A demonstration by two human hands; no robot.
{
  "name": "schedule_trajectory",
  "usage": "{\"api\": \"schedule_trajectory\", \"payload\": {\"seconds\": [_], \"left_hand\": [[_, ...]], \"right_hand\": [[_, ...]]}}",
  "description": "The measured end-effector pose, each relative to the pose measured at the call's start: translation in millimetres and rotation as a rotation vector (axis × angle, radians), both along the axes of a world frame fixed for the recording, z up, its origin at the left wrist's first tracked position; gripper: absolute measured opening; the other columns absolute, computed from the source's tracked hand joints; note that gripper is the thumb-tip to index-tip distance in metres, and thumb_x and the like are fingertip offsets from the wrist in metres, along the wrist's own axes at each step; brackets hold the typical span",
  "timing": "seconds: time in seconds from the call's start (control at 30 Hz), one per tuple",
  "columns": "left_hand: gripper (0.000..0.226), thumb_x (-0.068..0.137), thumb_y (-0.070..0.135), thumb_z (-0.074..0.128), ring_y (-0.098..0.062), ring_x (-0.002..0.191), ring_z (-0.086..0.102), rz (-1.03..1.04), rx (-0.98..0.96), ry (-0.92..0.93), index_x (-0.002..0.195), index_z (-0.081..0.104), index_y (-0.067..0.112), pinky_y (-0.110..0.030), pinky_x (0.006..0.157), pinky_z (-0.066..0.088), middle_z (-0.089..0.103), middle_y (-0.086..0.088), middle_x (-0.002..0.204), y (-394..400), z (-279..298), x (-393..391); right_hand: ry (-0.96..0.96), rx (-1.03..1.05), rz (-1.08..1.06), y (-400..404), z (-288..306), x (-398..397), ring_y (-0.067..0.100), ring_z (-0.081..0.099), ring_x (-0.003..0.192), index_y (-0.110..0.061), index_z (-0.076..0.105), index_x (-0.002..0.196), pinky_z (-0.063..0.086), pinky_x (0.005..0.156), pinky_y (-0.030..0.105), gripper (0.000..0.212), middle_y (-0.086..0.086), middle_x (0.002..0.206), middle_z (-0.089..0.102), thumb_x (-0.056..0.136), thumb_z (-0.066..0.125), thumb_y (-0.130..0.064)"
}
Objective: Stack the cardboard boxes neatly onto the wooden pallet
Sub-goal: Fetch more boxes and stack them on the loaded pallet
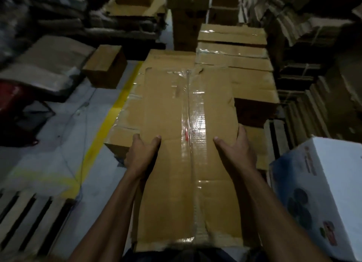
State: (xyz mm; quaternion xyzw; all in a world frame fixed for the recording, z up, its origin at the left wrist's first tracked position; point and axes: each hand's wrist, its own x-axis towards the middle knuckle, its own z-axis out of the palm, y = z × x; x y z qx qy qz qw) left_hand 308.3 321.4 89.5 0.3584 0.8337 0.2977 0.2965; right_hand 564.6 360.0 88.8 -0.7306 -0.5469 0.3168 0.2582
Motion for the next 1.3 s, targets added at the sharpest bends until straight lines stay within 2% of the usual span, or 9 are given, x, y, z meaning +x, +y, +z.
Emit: {"api": "schedule_trajectory", "payload": {"seconds": [0.1, 0.3, 0.5, 0.6, 0.9, 1.07, 1.17, 1.23, 1.3], "left_hand": [[0.066, 0.082, 0.064, 0.055, -0.037, 0.115, 0.055, 0.127, -0.02, -0.008, 0.13, 0.043, 0.02, -0.049, 0.099, 0.043, 0.06, -0.007, 0.127, 3.1, -4.8, -19.7], [0.068, 0.075, 0.068, 0.053, -0.036, 0.105, 0.058, 0.286, -0.017, -0.029, 0.126, 0.048, 0.023, -0.051, 0.095, 0.046, 0.063, -0.007, 0.118, 22.5, -10.3, -64.5], [0.068, 0.074, 0.069, 0.059, -0.034, 0.103, 0.06, 0.359, -0.022, -0.101, 0.124, 0.049, 0.023, -0.047, 0.092, 0.047, 0.064, -0.003, 0.113, 67.8, -36.3, -116.6], [0.076, 0.068, 0.072, 0.06, -0.034, 0.105, 0.061, 0.376, -0.038, -0.139, 0.125, 0.048, 0.024, -0.046, 0.093, 0.047, 0.064, -0.003, 0.117, 102.3, -59.6, -141.7], [0.07, 0.086, 0.06, 0.062, -0.037, 0.115, 0.055, 0.367, -0.205, -0.191, 0.134, 0.039, 0.016, -0.044, 0.094, 0.043, 0.057, -0.01, 0.128, 201.9, -131.1, -207.2], [0.071, 0.089, 0.052, 0.063, -0.035, 0.112, 0.056, 0.355, -0.235, -0.289, 0.139, 0.033, 0.012, -0.04, 0.092, 0.044, 0.056, -0.012, 0.127, 219.9, -165.6, -216.4], [0.074, 0.088, 0.055, 0.063, -0.032, 0.108, 0.056, 0.317, -0.272, -0.328, 0.139, 0.03, 0.013, -0.039, 0.089, 0.044, 0.052, -0.004, 0.112, 227.4, -182.2, -218.3], [0.074, 0.085, 0.06, 0.063, -0.032, 0.108, 0.057, 0.301, -0.286, -0.327, 0.136, 0.031, 0.017, -0.042, 0.092, 0.048, 0.049, 0.0, 0.109, 229.5, -193.1, -220.6], [0.071, 0.082, 0.065, 0.063, -0.034, 0.109, 0.059, 0.277, -0.291, -0.297, 0.13, 0.034, 0.021, -0.047, 0.093, 0.051, 0.056, -0.003, 0.113, 233.1, -201.6, -223.5]], "right_hand": [[-0.038, -0.007, 0.121, 33.6, 0.4, -25.6, 0.035, 0.054, 0.122, -0.03, 0.023, 0.151, 0.045, 0.101, 0.053, 0.091, 0.006, 0.138, 0.054, 0.079, 0.067, -0.066], [-0.073, -0.003, 0.274, 95.6, 1.9, -82.9, 0.035, 0.055, 0.119, -0.028, 0.028, 0.149, 0.042, 0.089, 0.039, 0.087, 0.006, 0.134, 0.058, 0.08, 0.068, -0.064], [-0.096, -0.042, 0.359, 163.1, -11.9, -148.3, 0.035, 0.054, 0.123, -0.027, 0.026, 0.151, 0.041, 0.09, 0.039, 0.085, 0.007, 0.137, 0.056, 0.083, 0.068, -0.058], [-0.088, -0.1, 0.37, 199.4, -33.7, -177.6, 0.035, 0.053, 0.125, -0.028, 0.024, 0.152, 0.043, 0.097, 0.043, 0.088, 0.007, 0.139, 0.055, 0.083, 0.069, -0.059], [-0.103, -0.263, 0.305, 301.2, -102.5, -253.6, 0.034, 0.05, 0.128, -0.03, 0.027, 0.152, 0.042, 0.099, 0.043, 0.084, 0.005, 0.142, 0.053, 0.084, 0.072, -0.051], [-0.137, -0.324, 0.303, 335.3, -138.2, -271.9, 0.035, 0.05, 0.128, -0.033, 0.026, 0.152, 0.044, 0.101, 0.046, 0.088, 0.005, 0.141, 0.054, 0.081, 0.073, -0.054], [-0.151, -0.339, 0.31, 350.5, -155.9, -275.8, 0.034, 0.052, 0.127, -0.033, 0.027, 0.151, 0.045, 0.101, 0.046, 0.088, 0.005, 0.14, 0.056, 0.08, 0.074, -0.053], [-0.154, -0.349, 0.309, 357.7, -165.8, -276.7, 0.035, 0.051, 0.128, -0.032, 0.027, 0.152, 0.044, 0.101, 0.046, 0.088, 0.005, 0.141, 0.055, 0.08, 0.075, -0.052], [-0.149, -0.366, 0.307, 365.2, -175.3, -278.3, 0.035, 0.05, 0.13, -0.03, 0.028, 0.152, 0.043, 0.102, 0.045, 0.089, 0.005, 0.143, 0.053, 0.08, 0.076, -0.049]]}}
